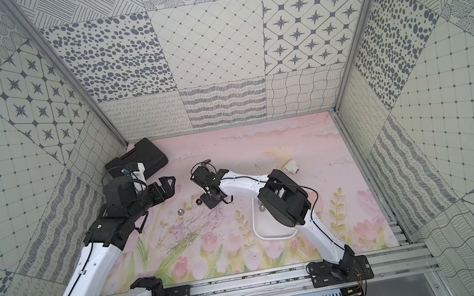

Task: Put the nuts on the desktop into the storage box
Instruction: Pick up the nut from the center of the board, then place the nut in the storage box.

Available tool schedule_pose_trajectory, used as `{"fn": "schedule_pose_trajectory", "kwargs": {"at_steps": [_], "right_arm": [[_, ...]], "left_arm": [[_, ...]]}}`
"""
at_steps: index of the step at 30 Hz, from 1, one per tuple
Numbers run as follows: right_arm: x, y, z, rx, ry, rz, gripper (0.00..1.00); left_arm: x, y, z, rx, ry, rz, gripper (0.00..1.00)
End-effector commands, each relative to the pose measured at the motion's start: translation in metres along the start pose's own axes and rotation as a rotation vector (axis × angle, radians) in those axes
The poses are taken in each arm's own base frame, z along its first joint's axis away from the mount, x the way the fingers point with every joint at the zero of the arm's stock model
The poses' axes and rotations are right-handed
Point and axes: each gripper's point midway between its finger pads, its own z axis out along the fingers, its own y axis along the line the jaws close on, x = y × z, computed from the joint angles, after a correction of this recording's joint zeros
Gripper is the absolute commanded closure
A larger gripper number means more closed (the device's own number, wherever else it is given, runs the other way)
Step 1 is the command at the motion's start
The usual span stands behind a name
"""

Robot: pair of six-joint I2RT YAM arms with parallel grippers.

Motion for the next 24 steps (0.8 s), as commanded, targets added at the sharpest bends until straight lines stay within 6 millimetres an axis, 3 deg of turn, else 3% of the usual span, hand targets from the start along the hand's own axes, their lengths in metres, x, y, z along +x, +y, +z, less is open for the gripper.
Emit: {"fn": "schedule_pose_trajectory", "kwargs": {"at_steps": [1,7,11,15,18,20,24], "right_arm": [[-0.006,0.004,-0.005,-0.003,-0.019,-0.006,0.78],[-0.014,0.002,-0.035,-0.001,-0.086,0.010,0.81],[-0.017,-0.005,-0.073,-0.004,-0.175,0.048,0.81],[-0.004,-0.026,-0.119,0.028,-0.246,0.102,0.82],[0.018,-0.044,-0.156,0.059,-0.288,0.146,0.82],[0.044,-0.062,-0.172,0.083,-0.285,0.194,0.82],[0.099,-0.096,-0.182,0.123,-0.234,0.302,0.83]], "left_arm": [[-0.006,-0.003,-0.002,0.014,-0.028,0.007,0.01],[-0.006,-0.003,-0.003,0.013,-0.029,0.007,0.01],[-0.006,-0.003,-0.003,0.012,-0.028,0.007,0.01],[-0.005,-0.003,-0.002,0.011,-0.026,0.008,0.01],[-0.006,-0.003,-0.002,0.012,-0.028,0.008,0.01],[-0.005,-0.003,-0.001,0.011,-0.024,0.006,0.01],[-0.005,-0.002,-0.001,0.010,-0.022,0.005,0.01]]}}
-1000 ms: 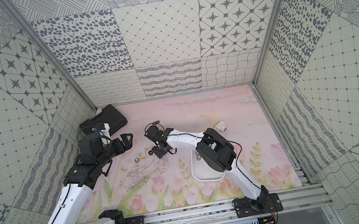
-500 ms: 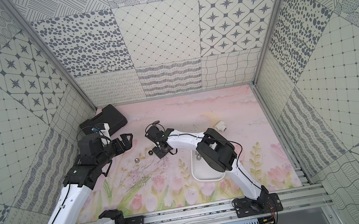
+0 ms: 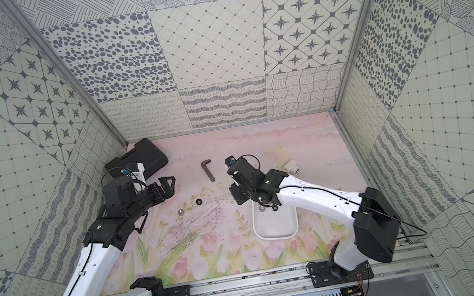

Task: Put the nuts on the desktop into the storage box
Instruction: Place the nut in the storage box.

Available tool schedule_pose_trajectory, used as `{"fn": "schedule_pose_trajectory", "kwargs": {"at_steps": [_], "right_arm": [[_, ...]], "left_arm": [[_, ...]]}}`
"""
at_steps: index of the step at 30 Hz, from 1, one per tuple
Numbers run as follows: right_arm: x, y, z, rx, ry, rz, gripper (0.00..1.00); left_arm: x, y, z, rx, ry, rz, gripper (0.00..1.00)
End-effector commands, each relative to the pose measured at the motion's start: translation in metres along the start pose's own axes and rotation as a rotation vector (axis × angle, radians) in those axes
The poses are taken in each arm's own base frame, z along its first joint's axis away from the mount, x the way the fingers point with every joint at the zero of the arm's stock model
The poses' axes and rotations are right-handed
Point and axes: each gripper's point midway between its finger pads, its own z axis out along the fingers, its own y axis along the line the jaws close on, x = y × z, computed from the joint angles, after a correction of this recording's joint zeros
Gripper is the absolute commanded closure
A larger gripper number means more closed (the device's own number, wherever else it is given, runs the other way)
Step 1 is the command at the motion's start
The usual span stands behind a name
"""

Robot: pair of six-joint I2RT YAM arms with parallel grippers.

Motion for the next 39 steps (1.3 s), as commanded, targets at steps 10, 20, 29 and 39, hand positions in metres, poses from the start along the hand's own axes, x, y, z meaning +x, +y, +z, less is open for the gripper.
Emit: {"fn": "schedule_pose_trajectory", "kwargs": {"at_steps": [10,20,29,39], "right_arm": [[0.125,-0.064,0.020,0.160,0.300,0.136,0.83],[0.131,-0.065,0.050,0.206,0.375,0.124,0.83],[0.125,-0.067,0.063,0.229,0.372,0.112,0.72],[0.085,-0.060,0.043,0.212,0.250,0.102,0.57]], "left_arm": [[-0.003,-0.002,0.003,0.008,-0.011,0.003,0.01],[-0.003,-0.001,0.003,0.003,-0.009,0.007,0.01],[-0.004,-0.002,0.004,0.005,-0.010,0.009,0.01],[-0.004,-0.002,0.003,0.006,-0.009,0.009,0.01]]}}
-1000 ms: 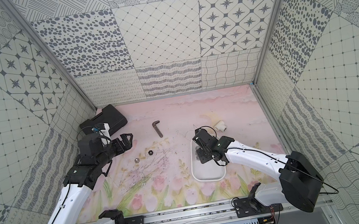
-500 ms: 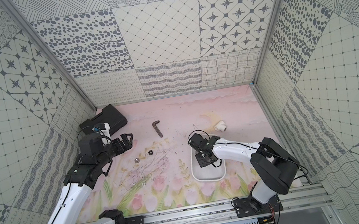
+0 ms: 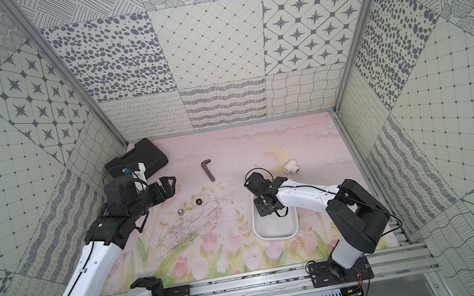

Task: Put the nuts on the desktop into the storage box
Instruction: Place the nut in the storage box.

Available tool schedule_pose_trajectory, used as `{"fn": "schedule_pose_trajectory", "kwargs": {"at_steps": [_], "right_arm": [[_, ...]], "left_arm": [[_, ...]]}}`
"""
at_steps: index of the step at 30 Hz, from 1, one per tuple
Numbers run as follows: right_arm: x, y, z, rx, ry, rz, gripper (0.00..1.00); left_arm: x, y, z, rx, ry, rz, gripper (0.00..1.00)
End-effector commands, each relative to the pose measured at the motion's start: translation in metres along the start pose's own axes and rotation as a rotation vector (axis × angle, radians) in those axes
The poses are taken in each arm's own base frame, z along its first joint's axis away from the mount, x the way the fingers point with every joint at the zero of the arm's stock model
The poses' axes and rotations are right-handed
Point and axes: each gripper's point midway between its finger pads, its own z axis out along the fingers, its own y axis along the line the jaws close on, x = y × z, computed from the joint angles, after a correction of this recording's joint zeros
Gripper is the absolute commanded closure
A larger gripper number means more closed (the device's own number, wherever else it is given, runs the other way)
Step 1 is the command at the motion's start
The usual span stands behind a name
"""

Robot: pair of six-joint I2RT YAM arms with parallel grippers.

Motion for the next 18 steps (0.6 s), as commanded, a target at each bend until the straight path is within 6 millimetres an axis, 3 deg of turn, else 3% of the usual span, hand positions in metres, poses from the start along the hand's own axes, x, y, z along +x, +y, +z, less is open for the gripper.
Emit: {"fn": "schedule_pose_trajectory", "kwargs": {"at_steps": [1,5,8,12,18], "right_arm": [[-0.032,0.008,-0.034,-0.028,-0.139,-0.003,0.57],[-0.053,0.031,-0.071,-0.083,-0.244,-0.068,0.55],[-0.065,0.054,-0.086,-0.137,-0.275,-0.113,0.52],[-0.079,0.088,-0.083,-0.179,-0.281,-0.181,0.48],[-0.098,0.140,-0.054,-0.244,-0.260,-0.254,0.42]], "left_arm": [[-0.006,-0.003,-0.001,0.011,-0.024,0.010,0.01],[-0.006,-0.003,-0.001,0.009,-0.023,0.009,0.01],[-0.006,-0.003,-0.001,0.010,-0.024,0.008,0.01],[-0.006,-0.003,-0.002,0.009,-0.027,0.007,0.01],[-0.006,-0.002,-0.003,0.004,-0.029,0.006,0.01]]}}
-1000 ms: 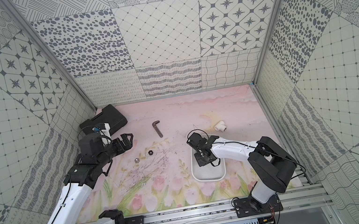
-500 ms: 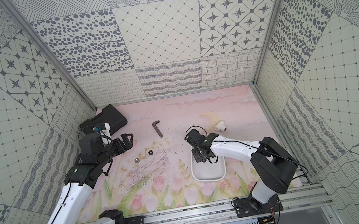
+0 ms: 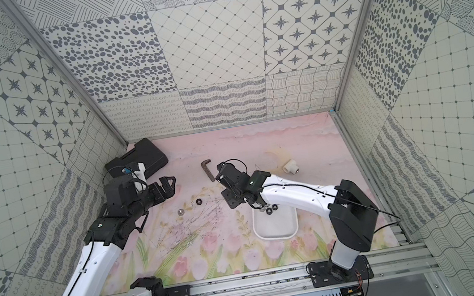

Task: Put the nuts on the desktop into the storage box
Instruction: Place the nut in the storage box, then pick up the nut from the center of the board.

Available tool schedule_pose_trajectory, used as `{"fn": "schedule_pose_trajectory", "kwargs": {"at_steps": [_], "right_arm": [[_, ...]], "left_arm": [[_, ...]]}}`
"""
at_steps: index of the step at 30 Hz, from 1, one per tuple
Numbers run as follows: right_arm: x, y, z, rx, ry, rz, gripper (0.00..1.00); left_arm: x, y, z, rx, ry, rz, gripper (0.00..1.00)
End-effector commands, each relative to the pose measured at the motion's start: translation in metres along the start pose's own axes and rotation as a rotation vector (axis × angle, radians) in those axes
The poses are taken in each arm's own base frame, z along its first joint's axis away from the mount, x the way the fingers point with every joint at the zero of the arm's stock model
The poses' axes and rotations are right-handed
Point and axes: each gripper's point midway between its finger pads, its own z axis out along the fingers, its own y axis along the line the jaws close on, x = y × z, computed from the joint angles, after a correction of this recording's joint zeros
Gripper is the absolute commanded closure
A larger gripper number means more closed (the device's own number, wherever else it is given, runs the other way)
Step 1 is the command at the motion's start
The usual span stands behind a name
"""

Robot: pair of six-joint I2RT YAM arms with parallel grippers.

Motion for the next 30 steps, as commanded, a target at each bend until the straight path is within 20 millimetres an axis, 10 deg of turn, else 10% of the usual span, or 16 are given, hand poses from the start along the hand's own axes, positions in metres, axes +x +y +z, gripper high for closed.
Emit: {"fn": "schedule_pose_trajectory", "kwargs": {"at_steps": [1,15,30], "right_arm": [[-0.015,0.023,0.022,-0.059,-0.020,-0.039,0.41],[-0.044,0.085,0.099,-0.173,0.000,-0.109,0.29],[-0.053,0.101,0.142,-0.152,-0.009,-0.112,0.35]], "left_arm": [[-0.006,-0.002,-0.003,0.003,-0.029,0.005,0.01],[-0.007,-0.003,-0.005,0.009,-0.036,0.007,0.01],[-0.007,-0.003,-0.005,0.012,-0.037,0.007,0.01]]}}
